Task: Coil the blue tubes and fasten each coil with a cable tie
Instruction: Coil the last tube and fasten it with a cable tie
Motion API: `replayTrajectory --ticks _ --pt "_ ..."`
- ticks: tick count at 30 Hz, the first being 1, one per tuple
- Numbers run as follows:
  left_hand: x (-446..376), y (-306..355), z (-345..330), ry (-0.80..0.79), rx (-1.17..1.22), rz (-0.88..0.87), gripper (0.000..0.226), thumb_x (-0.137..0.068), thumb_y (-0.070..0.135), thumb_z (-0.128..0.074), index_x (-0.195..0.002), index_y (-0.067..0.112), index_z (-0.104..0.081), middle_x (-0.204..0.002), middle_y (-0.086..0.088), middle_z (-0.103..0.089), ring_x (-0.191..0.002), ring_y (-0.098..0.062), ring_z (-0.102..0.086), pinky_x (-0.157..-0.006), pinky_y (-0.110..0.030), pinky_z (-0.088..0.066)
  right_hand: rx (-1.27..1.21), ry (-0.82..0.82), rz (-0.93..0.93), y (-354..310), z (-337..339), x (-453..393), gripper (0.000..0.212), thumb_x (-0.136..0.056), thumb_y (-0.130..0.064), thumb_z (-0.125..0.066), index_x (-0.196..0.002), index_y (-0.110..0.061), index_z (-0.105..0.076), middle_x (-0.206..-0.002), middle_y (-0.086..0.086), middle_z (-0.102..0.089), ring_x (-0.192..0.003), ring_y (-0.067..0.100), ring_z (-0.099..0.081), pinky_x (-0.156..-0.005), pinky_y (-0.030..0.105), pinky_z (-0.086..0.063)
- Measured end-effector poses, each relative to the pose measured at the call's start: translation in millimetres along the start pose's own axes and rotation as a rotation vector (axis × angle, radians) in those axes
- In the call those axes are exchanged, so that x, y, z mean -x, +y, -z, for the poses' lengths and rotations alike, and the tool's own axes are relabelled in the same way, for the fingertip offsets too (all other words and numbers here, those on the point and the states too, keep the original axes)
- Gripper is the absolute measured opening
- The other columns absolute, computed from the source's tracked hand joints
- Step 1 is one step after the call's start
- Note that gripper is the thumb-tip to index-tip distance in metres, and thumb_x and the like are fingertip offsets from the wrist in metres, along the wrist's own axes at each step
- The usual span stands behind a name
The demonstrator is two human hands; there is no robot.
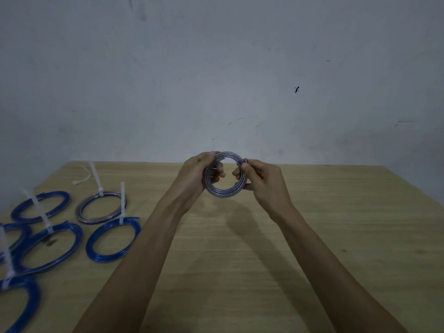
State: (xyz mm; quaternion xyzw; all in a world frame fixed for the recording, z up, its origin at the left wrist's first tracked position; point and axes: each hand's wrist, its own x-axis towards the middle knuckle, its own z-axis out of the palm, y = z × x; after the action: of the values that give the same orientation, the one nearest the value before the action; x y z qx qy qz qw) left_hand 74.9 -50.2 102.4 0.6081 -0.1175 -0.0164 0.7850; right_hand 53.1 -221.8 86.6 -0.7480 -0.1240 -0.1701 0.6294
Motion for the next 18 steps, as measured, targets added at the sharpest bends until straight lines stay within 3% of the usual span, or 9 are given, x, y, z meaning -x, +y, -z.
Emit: replayTrajectory --ticks 4,8,12,14,18 --pt "0.8 -12.7 -5.1 0.082 -0.021 -0.007 0.033 -0.103 0.032 -0.053 -0.106 0.004 -0.07 -0.093 -0.009 -0.075 -0.093 -0.021 -0.073 -0.084 -0.029 -0.056 -0.06 0.099 -0.004 1.7 -3.9 1.2 0.026 -0.104 -0.01 -0.052 -0.091 -0.018 -0.072 -0.084 0.004 -0.073 -0.078 0.011 -0.068 -0.075 0.034 -0.062" --pt "-1.9 -22.7 -2.7 0.119 0.043 0.017 0.032 -0.101 0.03 -0.056 -0.107 0.003 -0.072 -0.095 -0.009 -0.075 -0.092 -0.021 -0.072 -0.095 -0.041 -0.054 -0.133 0.172 -0.029 5.1 -3.9 0.6 0.023 -0.104 -0.011 -0.052 -0.093 -0.017 -0.072 -0.087 0.007 -0.074 -0.081 0.01 -0.07 -0.073 0.029 -0.061" --pt "-2.9 -29.6 -5.7 0.223 0.075 -0.028 0.03 -0.099 0.026 -0.06 -0.099 -0.002 -0.073 -0.083 -0.01 -0.075 -0.074 -0.017 -0.071 -0.079 -0.033 -0.061 -0.161 0.151 -0.082 8.8 -9.8 4.5 0.022 -0.104 -0.01 -0.051 -0.098 -0.009 -0.072 -0.089 0.009 -0.074 -0.082 0.01 -0.069 -0.068 0.025 -0.06" --pt "-2.9 -31.2 -3.4 0.255 0.016 -0.077 0.027 -0.098 0.025 -0.062 -0.095 0.001 -0.073 -0.08 -0.01 -0.075 -0.072 -0.017 -0.071 -0.071 -0.027 -0.059 -0.191 0.125 -0.12 11.6 -12.5 6.0 0.022 -0.104 -0.01 -0.05 -0.101 -0.002 -0.071 -0.093 0.012 -0.074 -0.084 0.013 -0.07 -0.068 0.025 -0.059" --pt "-3.2 -34.0 4.0 0.245 -0.107 -0.141 0.027 -0.1 0.027 -0.061 -0.098 0.003 -0.073 -0.08 -0.01 -0.076 -0.074 -0.019 -0.072 -0.068 -0.026 -0.058 -0.258 0.084 -0.17 15.5 -12.5 6.1 0.022 -0.104 -0.012 -0.052 -0.099 -0.002 -0.072 -0.094 0.013 -0.075 -0.083 0.016 -0.072 -0.068 0.029 -0.06"
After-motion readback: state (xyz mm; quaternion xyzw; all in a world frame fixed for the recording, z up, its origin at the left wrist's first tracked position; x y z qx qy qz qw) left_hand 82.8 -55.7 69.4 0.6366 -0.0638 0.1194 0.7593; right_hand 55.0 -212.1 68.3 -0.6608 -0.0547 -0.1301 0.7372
